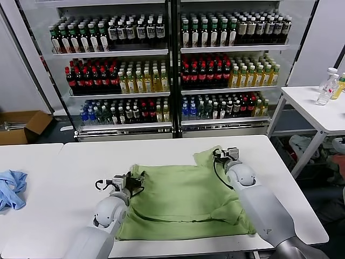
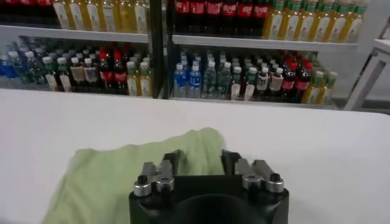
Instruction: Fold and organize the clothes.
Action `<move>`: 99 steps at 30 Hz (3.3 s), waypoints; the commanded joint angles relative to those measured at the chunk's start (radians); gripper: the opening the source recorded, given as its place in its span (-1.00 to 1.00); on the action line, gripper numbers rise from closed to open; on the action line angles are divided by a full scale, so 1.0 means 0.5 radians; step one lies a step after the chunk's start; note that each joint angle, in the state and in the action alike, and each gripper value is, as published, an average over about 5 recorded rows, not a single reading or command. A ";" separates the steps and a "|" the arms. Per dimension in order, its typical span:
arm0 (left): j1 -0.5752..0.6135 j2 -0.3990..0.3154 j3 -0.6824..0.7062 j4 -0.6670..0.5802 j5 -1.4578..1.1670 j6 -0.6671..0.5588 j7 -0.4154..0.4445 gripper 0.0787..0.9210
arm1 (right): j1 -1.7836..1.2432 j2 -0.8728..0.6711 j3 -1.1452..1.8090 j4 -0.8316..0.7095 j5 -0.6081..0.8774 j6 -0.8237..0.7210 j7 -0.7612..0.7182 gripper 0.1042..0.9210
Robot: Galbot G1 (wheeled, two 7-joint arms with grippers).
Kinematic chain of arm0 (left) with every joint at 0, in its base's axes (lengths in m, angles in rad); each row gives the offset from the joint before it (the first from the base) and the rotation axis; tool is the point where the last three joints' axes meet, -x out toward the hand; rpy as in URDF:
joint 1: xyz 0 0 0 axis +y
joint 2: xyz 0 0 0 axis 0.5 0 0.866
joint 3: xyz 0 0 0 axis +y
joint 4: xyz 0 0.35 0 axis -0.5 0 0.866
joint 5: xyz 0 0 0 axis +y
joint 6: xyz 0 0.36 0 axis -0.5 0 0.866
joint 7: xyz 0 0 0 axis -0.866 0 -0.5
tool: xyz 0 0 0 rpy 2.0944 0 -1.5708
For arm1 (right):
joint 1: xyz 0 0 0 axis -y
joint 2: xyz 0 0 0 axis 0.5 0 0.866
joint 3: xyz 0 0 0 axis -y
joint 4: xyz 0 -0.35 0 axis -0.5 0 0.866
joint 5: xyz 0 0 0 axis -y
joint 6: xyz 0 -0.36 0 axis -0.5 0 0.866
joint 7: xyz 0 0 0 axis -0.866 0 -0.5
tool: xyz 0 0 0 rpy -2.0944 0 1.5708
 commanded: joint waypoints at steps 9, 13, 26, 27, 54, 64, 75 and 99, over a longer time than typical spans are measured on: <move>0.092 0.041 -0.139 -0.241 -0.307 -0.190 0.031 -0.95 | -0.145 -0.083 0.074 0.338 0.147 0.097 -0.035 -0.98; 0.123 0.063 -0.182 -0.348 -0.355 -0.209 0.030 -0.98 | -0.172 -0.118 0.135 0.428 0.183 0.113 -0.032 -0.99; 0.488 0.121 -0.281 -0.750 -0.351 -0.202 0.093 -0.98 | -0.572 -0.321 0.402 1.188 0.258 0.054 0.028 -0.99; 0.524 0.123 -0.285 -0.776 -0.337 -0.202 0.101 -0.98 | -0.626 -0.340 0.432 1.252 0.266 0.047 0.031 -0.99; 1.121 0.133 -0.358 -1.005 0.278 -0.047 0.249 -0.98 | -1.784 -0.318 0.983 1.756 0.038 -0.020 0.025 -0.99; 1.263 -0.025 -0.353 -1.158 0.620 -0.333 0.113 -0.64 | -1.786 -0.255 0.995 1.849 -0.043 -0.004 -0.019 -0.54; 1.283 -0.217 -0.313 -1.005 0.813 -0.399 -0.237 0.10 | -1.956 -0.248 1.099 1.988 -0.083 0.060 -0.048 0.29; 1.262 -0.258 -0.280 -0.821 0.557 -0.326 -0.062 -0.03 | -2.040 -0.228 1.210 2.148 -0.050 0.049 -0.064 0.76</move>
